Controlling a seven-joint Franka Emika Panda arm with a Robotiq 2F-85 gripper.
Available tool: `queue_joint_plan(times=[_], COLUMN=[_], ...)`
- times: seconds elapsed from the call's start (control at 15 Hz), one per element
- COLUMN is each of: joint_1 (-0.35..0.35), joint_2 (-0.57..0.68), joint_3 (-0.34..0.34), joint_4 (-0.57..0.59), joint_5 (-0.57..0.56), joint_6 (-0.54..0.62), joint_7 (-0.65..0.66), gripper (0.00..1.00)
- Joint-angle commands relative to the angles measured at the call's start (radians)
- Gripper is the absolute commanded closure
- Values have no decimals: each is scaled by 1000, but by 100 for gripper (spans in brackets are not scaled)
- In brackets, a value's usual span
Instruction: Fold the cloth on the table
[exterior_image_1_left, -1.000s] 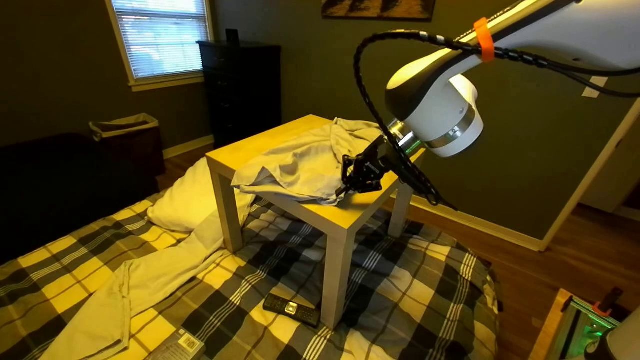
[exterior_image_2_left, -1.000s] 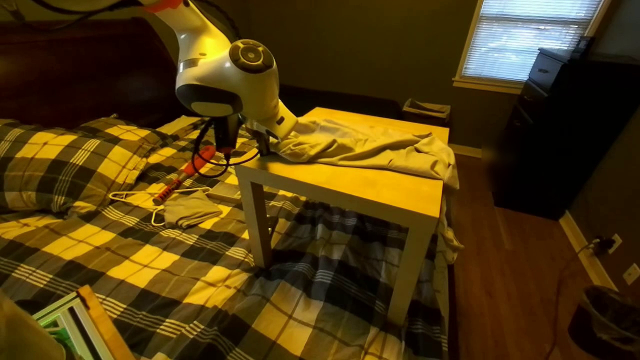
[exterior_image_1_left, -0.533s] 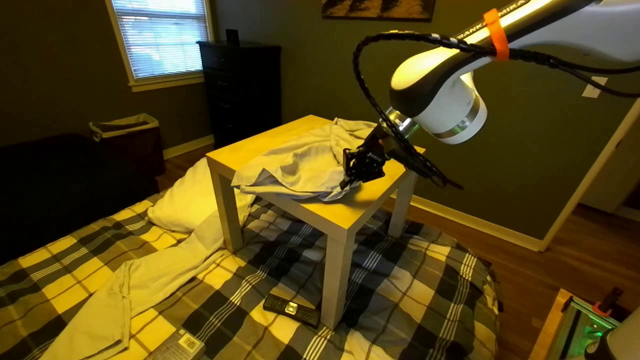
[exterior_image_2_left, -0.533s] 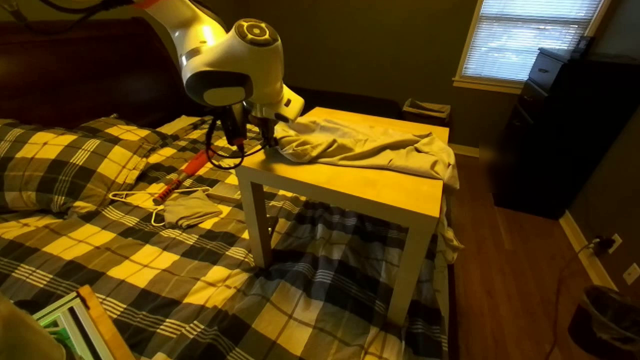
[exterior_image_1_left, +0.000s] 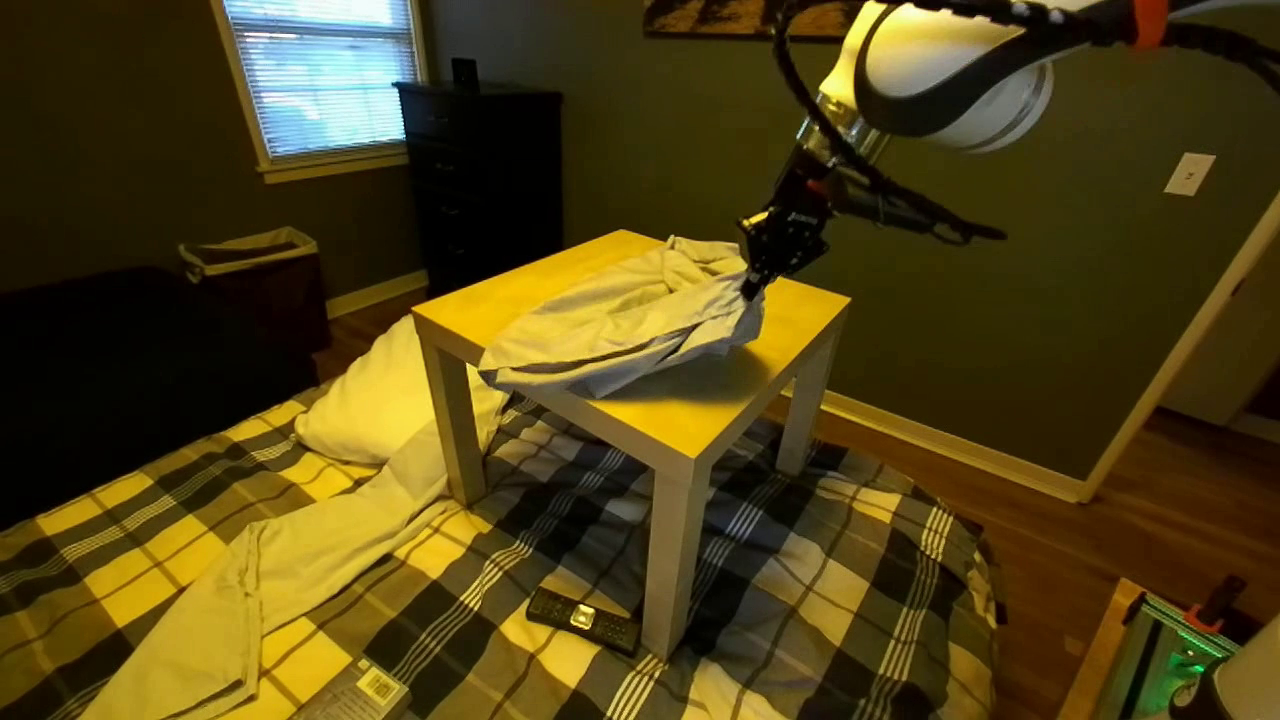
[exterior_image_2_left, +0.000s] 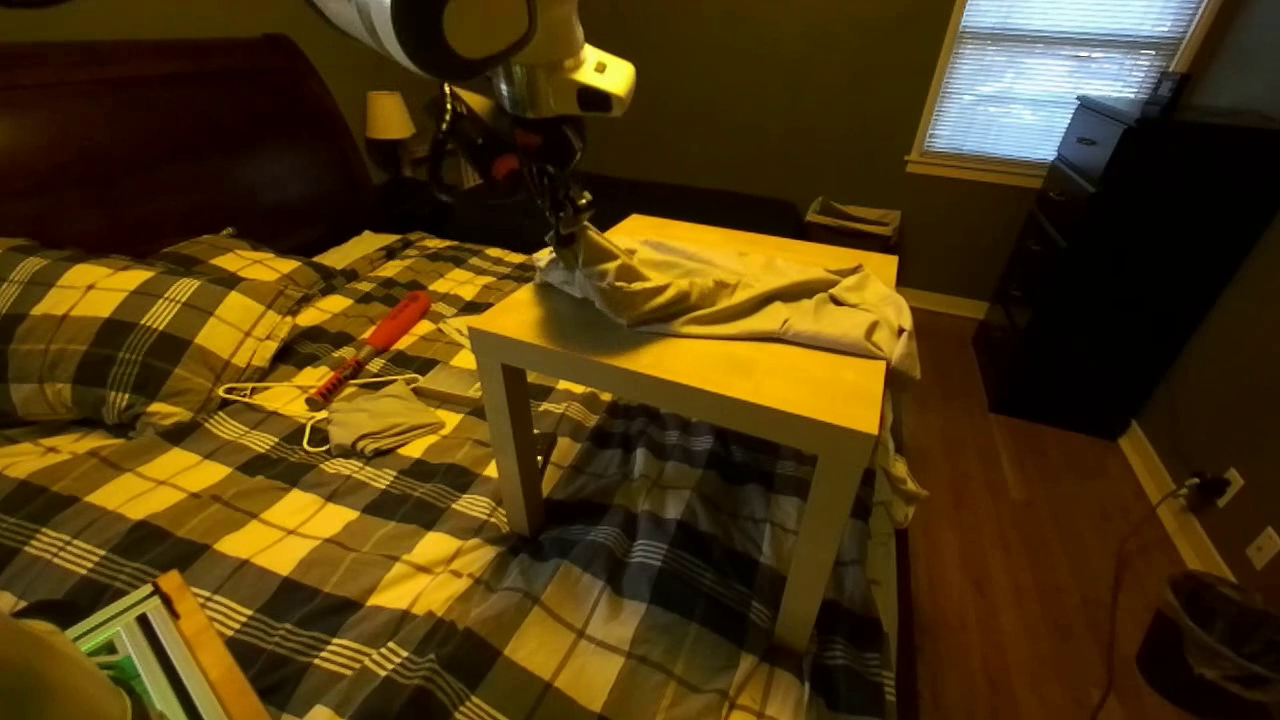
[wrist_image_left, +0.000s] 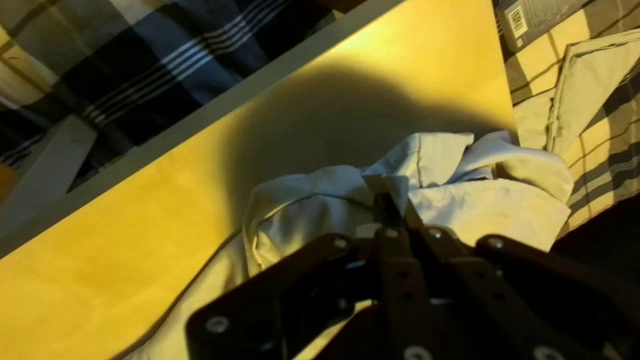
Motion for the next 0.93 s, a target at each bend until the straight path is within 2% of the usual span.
queue_joint_plan(times=[0.0,0.2,0.4,0.67,0.87], joint_1=[-19,-2,51,129,170], joint_2=[-37,-5,49,142,211], joint_3=[4,27,62,122,151], joint_4=[101,163,216,273,300], joint_5=[-129,-182,-169,-159,-169], joint_6=[-183,-268,-264,-184,-40], joint_7=[90,97,40,-4,10], gripper=[100,100,100,100,100])
